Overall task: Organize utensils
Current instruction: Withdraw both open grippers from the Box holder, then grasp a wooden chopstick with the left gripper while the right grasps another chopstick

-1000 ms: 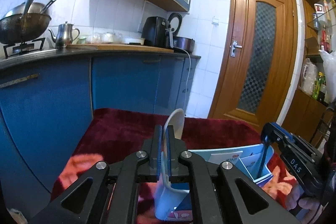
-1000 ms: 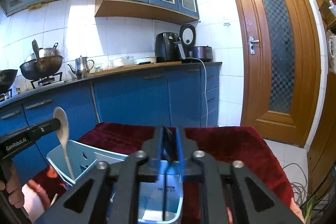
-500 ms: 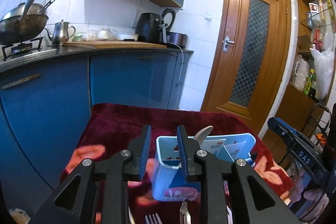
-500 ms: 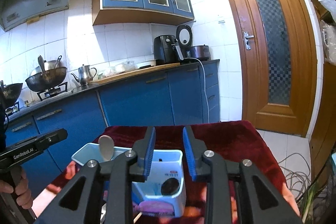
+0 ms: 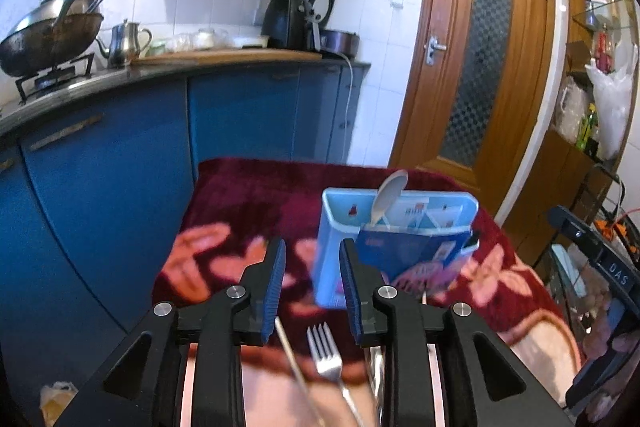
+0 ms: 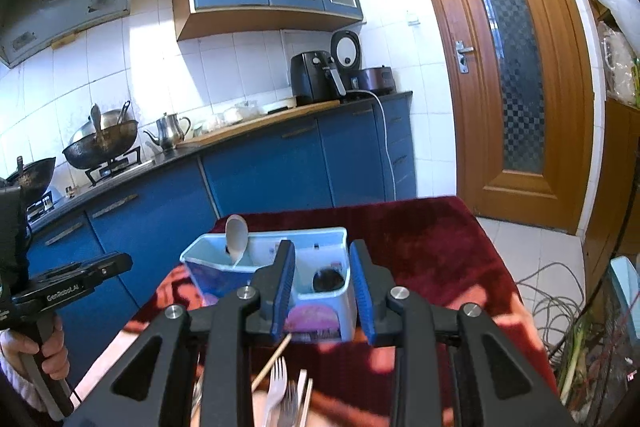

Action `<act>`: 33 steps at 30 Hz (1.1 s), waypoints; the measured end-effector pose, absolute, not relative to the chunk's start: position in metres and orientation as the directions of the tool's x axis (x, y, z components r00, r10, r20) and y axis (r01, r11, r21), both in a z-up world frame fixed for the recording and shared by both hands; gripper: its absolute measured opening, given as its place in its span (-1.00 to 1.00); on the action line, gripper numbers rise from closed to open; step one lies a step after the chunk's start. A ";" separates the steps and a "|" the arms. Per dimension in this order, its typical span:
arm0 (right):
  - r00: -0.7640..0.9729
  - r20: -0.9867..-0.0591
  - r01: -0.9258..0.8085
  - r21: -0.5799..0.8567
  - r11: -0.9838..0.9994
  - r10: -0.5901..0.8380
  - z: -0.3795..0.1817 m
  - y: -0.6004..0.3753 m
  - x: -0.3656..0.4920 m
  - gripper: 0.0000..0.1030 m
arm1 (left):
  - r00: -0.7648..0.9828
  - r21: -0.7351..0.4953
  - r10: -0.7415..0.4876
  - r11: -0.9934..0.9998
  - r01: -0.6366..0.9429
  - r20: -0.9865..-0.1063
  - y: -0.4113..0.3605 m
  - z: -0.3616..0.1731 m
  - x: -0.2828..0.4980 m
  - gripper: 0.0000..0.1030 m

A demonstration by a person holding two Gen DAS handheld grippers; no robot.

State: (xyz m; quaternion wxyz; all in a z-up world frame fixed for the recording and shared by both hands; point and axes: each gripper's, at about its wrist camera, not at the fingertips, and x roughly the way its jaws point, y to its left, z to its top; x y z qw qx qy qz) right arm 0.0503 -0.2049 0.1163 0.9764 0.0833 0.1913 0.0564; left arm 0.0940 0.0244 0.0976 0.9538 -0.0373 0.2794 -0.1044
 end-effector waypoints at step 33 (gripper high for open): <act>0.750 -0.640 -0.018 0.233 0.972 0.167 0.040 -0.211 0.038 -0.30 | 0.480 -0.221 -0.252 0.968 0.121 -0.841 0.029 -0.004 0.131 -0.46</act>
